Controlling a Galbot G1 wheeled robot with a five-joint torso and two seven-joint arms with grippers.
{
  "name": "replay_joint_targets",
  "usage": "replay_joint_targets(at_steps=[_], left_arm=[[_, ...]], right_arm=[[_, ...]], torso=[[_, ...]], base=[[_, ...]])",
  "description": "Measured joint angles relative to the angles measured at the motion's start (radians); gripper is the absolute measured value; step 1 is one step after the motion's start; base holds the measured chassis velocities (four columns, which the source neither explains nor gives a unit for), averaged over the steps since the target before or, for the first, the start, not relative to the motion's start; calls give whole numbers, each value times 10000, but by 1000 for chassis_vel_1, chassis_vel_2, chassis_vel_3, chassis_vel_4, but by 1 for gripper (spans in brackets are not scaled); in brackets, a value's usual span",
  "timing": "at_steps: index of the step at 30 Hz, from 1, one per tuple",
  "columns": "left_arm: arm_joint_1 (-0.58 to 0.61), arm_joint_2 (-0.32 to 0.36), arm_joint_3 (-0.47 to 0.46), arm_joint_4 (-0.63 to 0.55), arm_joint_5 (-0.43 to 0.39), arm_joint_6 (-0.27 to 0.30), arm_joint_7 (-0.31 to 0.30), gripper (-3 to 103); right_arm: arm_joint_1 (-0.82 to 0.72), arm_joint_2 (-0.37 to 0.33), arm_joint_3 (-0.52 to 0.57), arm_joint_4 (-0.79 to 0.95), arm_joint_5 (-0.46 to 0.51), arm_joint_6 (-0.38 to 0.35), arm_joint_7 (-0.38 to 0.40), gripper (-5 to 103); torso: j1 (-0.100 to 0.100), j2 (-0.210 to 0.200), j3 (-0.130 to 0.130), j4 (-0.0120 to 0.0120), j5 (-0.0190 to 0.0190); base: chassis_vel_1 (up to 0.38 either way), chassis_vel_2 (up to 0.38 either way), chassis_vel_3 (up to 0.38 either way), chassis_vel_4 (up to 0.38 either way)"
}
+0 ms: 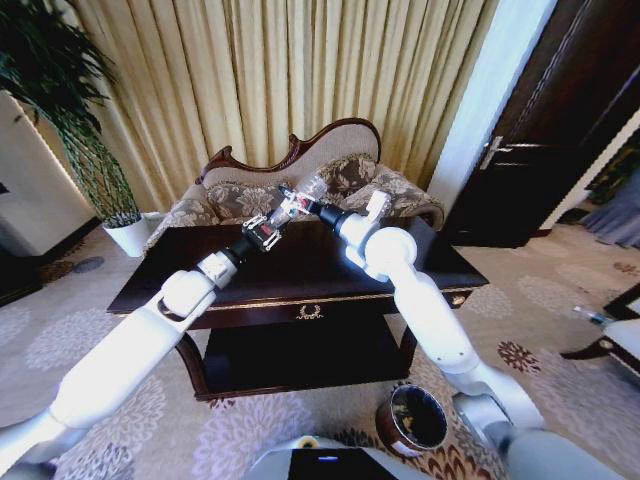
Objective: Move to the front of the table and place the trash on the table into the trash bin.
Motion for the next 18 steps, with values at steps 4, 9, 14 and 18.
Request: replay_joint_targets(at_steps=[4, 9, 14, 18], left_arm=[[82, 54, -108, -22, -10, -4, -9, 27], [236, 57, -167, -86, -2, 141, -23, 45], [400, 119, -319, -172, 5, 292, -10, 62], [534, 186, -426, -225, -71, 313, -9, 78]], right_arm=[[26, 56, -27, -7, -40, 2, 12, 71], [17, 69, -75, 38, -101, 3, 8, 51], [-28, 47, -76, 105, -87, -10, 13, 41], [-64, 49, -76, 143, -77, -20, 40, 35]], torso=[[0, 0, 0, -3, 1], [0, 0, 0, -2, 1], [0, 1, 0, -2, 1], [0, 1, 0, -2, 2]], base=[[0, 0, 0, 0], [0, 0, 0, 0], [0, 0, 0, 0], [0, 0, 0, 0]])
